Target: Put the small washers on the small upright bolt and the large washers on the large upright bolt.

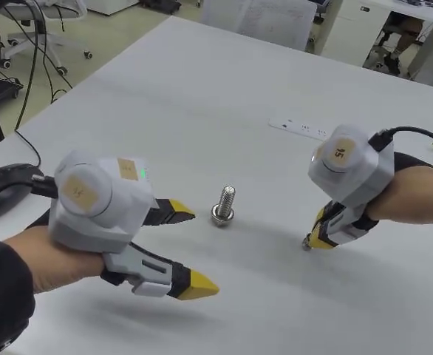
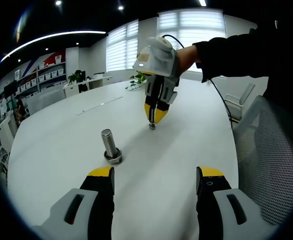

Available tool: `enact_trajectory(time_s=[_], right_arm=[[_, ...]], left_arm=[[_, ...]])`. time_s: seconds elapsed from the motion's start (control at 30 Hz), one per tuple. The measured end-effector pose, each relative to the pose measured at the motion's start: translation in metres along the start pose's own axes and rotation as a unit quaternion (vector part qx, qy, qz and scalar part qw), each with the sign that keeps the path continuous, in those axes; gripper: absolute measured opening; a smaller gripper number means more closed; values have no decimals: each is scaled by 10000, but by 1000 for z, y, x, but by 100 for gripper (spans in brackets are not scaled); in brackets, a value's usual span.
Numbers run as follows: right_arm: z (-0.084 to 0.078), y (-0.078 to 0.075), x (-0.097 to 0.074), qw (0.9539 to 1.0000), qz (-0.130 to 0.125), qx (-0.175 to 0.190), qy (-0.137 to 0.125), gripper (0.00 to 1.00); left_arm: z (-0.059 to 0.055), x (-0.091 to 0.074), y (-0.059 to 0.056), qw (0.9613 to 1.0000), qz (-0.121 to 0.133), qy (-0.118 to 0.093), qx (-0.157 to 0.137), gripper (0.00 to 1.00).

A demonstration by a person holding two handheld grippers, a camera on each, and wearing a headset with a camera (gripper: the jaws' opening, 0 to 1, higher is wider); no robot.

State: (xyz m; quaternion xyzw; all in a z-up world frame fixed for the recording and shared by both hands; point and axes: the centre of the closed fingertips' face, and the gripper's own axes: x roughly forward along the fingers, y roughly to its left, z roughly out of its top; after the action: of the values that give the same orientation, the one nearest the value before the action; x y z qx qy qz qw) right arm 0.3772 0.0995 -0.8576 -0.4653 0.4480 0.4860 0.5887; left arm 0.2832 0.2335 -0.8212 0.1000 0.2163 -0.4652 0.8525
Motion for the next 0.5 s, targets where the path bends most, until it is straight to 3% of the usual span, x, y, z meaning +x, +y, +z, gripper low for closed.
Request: enact_trajectory(time_s=[0.5], right_arm=[[-3,0,5,10000,15,-36,31,13]], left_arm=[[0,1,2,10000,1,17,-11,66]])
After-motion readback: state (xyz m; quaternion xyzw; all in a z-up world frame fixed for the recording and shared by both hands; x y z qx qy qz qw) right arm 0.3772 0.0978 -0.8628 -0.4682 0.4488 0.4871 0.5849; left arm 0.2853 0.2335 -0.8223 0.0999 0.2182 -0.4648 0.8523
